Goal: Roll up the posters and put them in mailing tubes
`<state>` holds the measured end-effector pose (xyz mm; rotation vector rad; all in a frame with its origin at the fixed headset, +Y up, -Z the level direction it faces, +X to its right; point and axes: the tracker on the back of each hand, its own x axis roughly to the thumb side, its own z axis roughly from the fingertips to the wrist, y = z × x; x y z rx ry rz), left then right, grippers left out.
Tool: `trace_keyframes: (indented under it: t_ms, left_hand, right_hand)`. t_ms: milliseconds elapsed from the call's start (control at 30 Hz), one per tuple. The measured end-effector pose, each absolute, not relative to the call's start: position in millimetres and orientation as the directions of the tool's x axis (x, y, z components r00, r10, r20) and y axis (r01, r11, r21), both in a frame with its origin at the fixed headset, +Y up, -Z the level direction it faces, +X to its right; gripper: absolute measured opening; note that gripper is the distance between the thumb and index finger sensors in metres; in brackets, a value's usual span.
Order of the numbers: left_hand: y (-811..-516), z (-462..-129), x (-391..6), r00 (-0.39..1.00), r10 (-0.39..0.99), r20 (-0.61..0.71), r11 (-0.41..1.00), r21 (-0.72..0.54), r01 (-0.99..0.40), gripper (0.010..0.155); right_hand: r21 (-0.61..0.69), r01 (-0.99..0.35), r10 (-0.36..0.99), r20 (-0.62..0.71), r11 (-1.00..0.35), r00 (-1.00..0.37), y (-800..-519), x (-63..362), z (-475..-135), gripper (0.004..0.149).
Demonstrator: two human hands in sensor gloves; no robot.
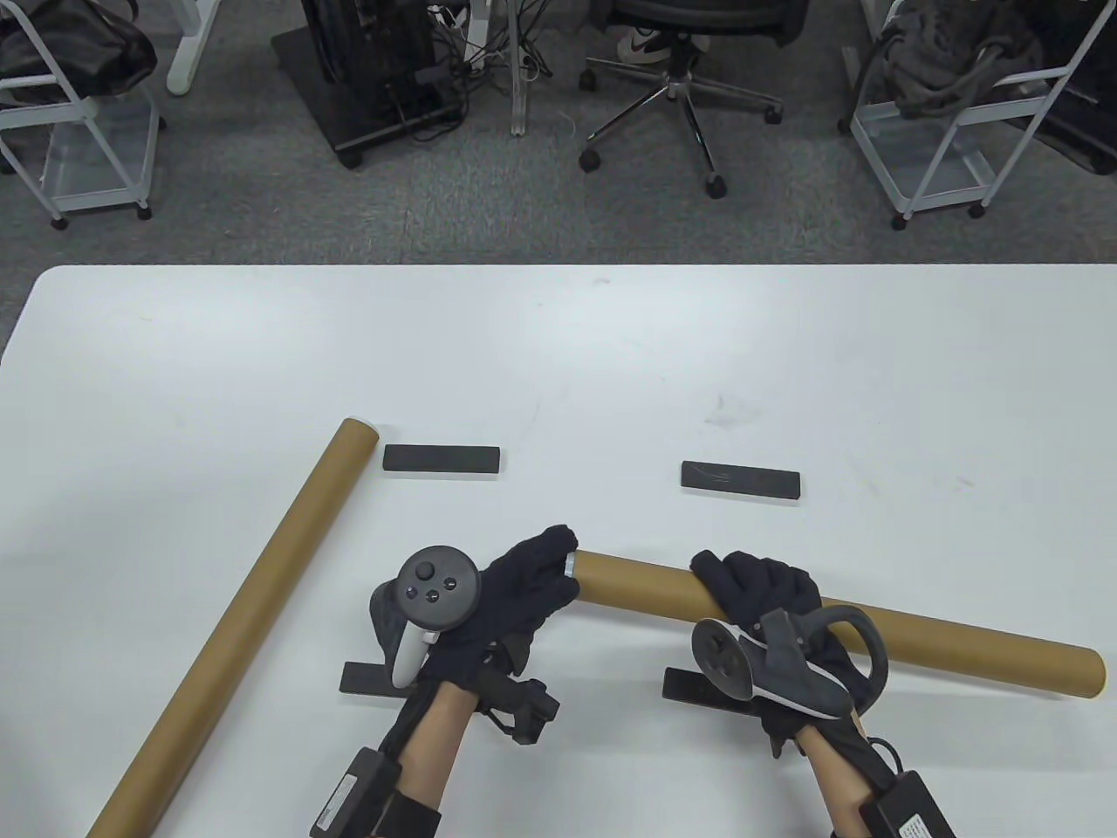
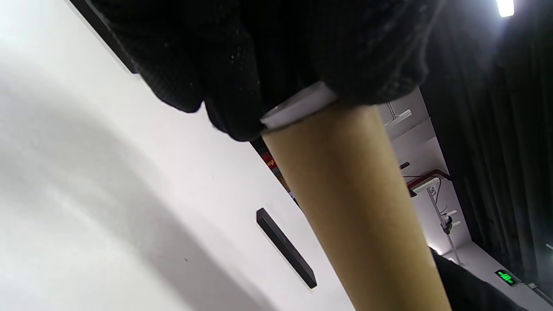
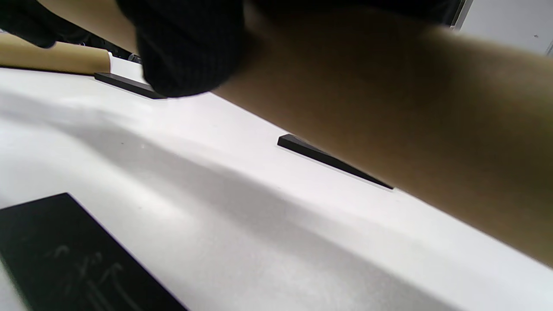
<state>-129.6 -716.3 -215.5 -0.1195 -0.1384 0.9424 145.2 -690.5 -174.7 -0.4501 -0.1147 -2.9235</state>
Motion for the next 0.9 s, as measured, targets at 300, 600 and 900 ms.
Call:
trace_keyframes:
  t_ms: [300, 600, 900]
  left_hand:
    - [-710, -205, -98, 0.518, 0.837, 0.174, 0.542, -0.379, -0.75, 0.072]
    - [-707, -205, -101, 0.571, 0.791, 0.218, 0.611, -0.34, -0.715, 0.071]
    - [-701, -211, -140, 0.8, 0.557, 0.223, 0.83, -0.19, -0.525, 0.069]
  right_hand:
    - [0.034, 0.194, -0.177, 0.278, -0.98, -0.944, -690, 144, -174, 0.078]
    - [0.062, 0.183, -0.162, 0.247, -0.981, -0.955, -692, 151, -178, 0.079]
    - [0.08, 0.175, -0.153, 0.231, -0.981, -0.961, -694, 154, -179, 0.079]
